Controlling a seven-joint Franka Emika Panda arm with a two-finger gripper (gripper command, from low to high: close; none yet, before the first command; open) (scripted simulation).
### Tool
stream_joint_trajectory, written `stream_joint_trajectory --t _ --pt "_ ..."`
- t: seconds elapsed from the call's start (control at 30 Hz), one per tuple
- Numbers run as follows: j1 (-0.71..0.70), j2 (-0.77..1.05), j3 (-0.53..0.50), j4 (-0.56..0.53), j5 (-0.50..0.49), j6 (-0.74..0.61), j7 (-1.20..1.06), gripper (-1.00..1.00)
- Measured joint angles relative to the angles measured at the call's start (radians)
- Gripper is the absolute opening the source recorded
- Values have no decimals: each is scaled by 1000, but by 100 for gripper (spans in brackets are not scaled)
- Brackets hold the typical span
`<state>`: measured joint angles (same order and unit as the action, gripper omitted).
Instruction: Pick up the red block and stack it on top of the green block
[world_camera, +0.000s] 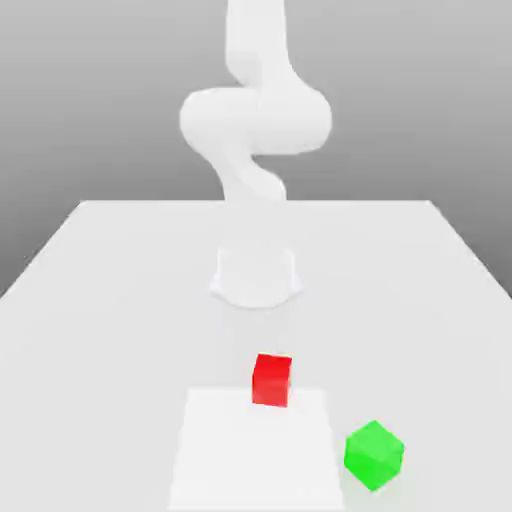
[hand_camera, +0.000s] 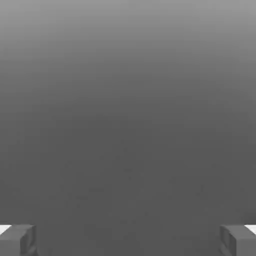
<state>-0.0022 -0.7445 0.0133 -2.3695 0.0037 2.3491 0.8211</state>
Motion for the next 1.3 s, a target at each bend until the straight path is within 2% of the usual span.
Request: stream_joint_trajectory --t 0.43,0.57,0.67,0.8,0.83,1.07,1.3 --pt "-9 366 67 -442 30 316 133 0" --pt "-11 545 85 -585 41 461 180 0" --pt "-24 699 89 -605 2 587 223 0" --pt "19 850 25 -589 -72 716 275 0" --pt "34 885 9 -585 -76 746 278 -100" --pt "38 894 4 -584 -83 754 284 -100" --pt "48 668 17 -615 -7 560 231 -100"
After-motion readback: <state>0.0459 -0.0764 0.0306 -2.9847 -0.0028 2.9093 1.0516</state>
